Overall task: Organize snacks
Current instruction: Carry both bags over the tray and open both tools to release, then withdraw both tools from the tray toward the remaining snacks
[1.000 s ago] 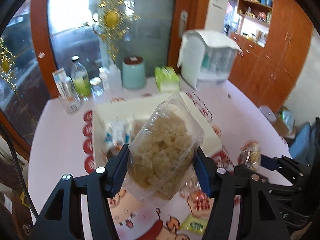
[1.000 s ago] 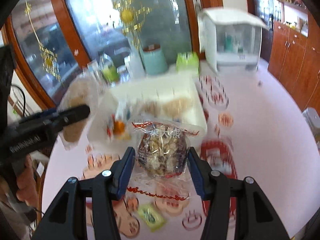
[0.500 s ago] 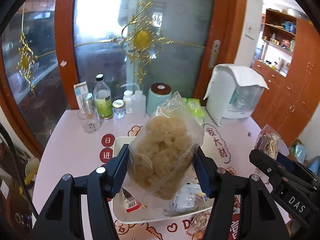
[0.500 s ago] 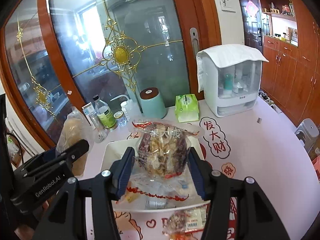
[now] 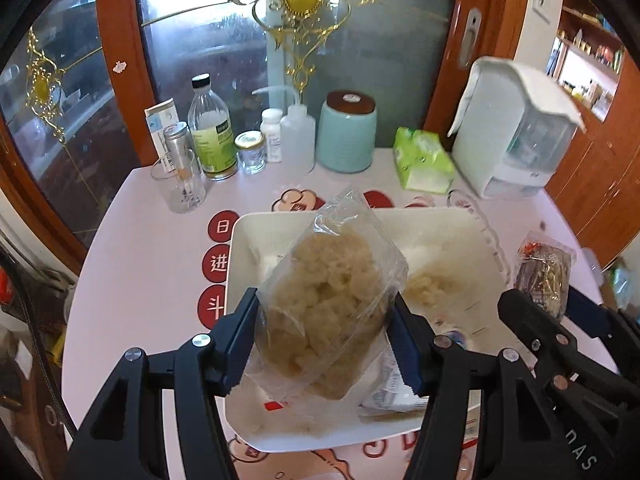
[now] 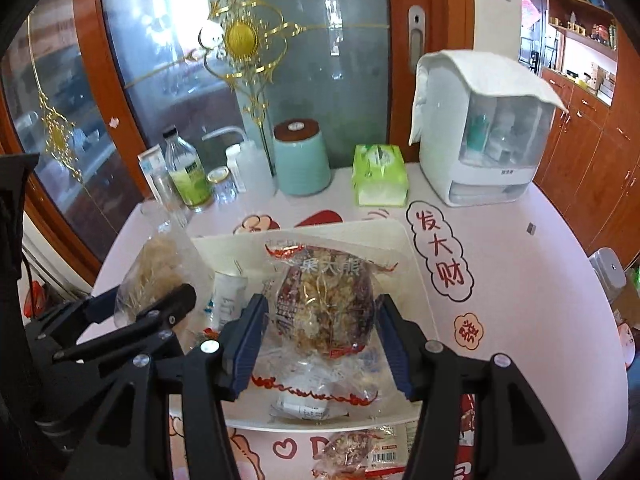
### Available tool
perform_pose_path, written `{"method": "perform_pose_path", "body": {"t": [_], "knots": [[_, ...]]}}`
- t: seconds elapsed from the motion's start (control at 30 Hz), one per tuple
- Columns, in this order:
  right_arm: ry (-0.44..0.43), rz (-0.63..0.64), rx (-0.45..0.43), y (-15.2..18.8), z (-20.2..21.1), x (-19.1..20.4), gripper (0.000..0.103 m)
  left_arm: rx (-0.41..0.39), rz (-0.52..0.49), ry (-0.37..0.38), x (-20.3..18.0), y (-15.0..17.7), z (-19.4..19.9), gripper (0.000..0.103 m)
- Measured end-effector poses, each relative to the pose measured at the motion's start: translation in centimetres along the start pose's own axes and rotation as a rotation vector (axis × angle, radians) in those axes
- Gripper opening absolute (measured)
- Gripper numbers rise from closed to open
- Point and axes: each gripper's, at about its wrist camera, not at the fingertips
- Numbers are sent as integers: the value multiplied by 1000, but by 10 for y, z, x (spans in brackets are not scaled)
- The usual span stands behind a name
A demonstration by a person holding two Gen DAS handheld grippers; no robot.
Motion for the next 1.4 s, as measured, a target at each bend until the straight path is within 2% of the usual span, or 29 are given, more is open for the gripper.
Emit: {"method": "perform_pose_path", "body": {"t": [0.13,0.3,0.43,0.8,1.17,1.4], "knots": [[33,35,52,3,-20,4,60,64,-5,-22,3,3,-21,62],[63,73,64,8,-29,7,60,96,-7,-50,10,8,-38,85],[48,69,54,10,-26,5,66,93,-20,-59,10,13,-36,86],[6,29,44,18,-11,-2,66,43,-56,-81,3,25,-9,86],[-48,22,-6,23,35,-13,66,-33,-48,-65,-7,35,53,86],[-109,36,-31,41,67,-38,66,-79,-67,-72,-29,67,98,90]]}}
Point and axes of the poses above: each gripper's, at about its wrist camera, not at the fingertips, and z roughly against the way its jaws point, x to its left, y to its underside, and after that the axes turned 3 degrees about y, right-handed
